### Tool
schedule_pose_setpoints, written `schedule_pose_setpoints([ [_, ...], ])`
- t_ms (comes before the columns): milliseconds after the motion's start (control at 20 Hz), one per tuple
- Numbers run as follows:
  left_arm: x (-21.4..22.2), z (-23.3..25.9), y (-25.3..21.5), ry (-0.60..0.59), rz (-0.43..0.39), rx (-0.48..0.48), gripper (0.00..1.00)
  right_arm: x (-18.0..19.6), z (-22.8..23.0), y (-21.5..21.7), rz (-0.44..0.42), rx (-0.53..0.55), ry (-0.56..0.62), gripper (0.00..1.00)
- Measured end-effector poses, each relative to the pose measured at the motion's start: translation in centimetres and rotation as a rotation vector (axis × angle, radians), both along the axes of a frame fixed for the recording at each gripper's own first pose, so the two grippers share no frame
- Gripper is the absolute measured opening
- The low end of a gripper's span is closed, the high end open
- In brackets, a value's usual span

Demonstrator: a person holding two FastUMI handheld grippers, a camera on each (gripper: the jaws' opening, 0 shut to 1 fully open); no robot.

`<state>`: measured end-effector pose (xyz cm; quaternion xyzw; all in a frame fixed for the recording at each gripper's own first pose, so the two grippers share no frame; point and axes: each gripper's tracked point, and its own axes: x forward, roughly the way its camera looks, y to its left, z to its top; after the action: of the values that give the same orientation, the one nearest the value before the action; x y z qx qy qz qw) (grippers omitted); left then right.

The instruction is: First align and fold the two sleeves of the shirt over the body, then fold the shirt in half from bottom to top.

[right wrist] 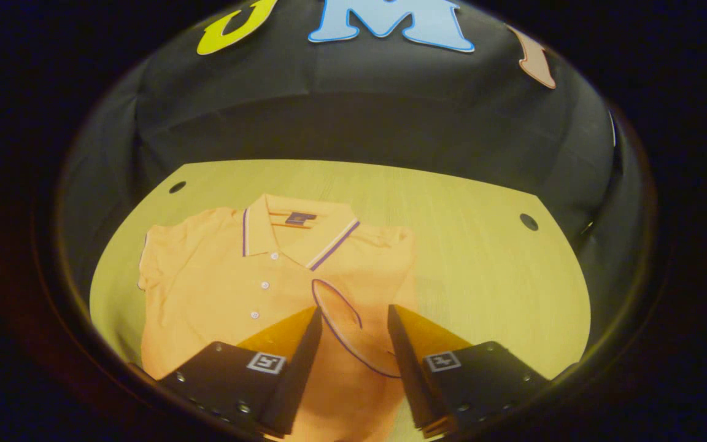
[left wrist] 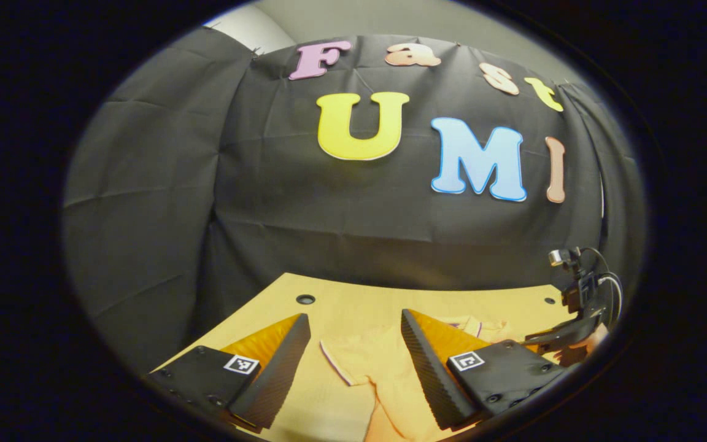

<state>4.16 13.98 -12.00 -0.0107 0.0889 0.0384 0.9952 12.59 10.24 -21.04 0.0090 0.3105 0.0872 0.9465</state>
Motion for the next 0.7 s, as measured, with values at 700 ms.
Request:
schedule_pose_setpoints([
  [700, 9.1, -12.5, 3.4, 0.221, 0.012, -0.076, 0.97, -7.0, 12.9, -0.2, -0.133, 0.053, -0.249, 0.9],
])
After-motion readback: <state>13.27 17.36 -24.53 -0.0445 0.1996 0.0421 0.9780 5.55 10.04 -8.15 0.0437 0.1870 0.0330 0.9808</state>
